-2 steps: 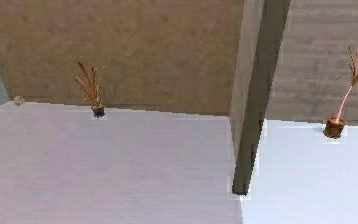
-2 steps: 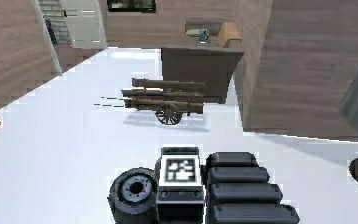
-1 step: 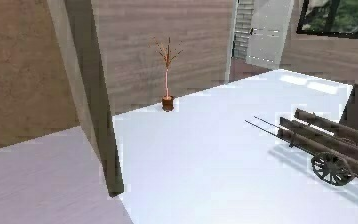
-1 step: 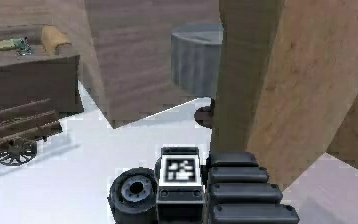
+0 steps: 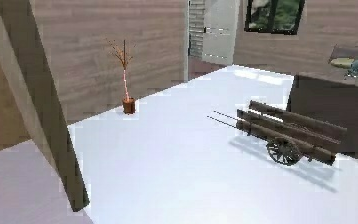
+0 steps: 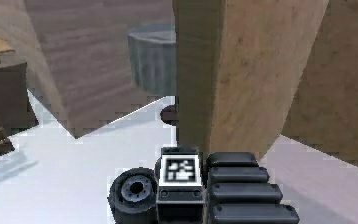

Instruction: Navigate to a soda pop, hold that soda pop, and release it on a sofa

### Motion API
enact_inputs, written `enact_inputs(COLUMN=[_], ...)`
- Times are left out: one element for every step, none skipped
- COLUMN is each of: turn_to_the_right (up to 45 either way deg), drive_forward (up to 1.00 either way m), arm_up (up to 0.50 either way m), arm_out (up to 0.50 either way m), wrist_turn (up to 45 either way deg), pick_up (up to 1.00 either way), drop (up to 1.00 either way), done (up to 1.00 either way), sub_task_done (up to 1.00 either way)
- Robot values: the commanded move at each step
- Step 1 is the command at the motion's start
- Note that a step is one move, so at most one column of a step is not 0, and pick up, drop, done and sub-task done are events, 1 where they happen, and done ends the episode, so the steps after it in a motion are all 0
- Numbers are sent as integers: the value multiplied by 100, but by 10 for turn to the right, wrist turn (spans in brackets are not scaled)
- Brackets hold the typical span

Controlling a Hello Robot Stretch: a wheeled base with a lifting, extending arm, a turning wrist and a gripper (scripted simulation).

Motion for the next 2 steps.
enact_inputs(turn_to_the_right=[0, 0], drive_forward=[100, 100], arm_up=[0, 0], arm_out=[0, 0], wrist_turn=[0, 0], pick_up=[0, 0], drop=[0, 0], done=[0, 0], sub_task_done=[0, 0])
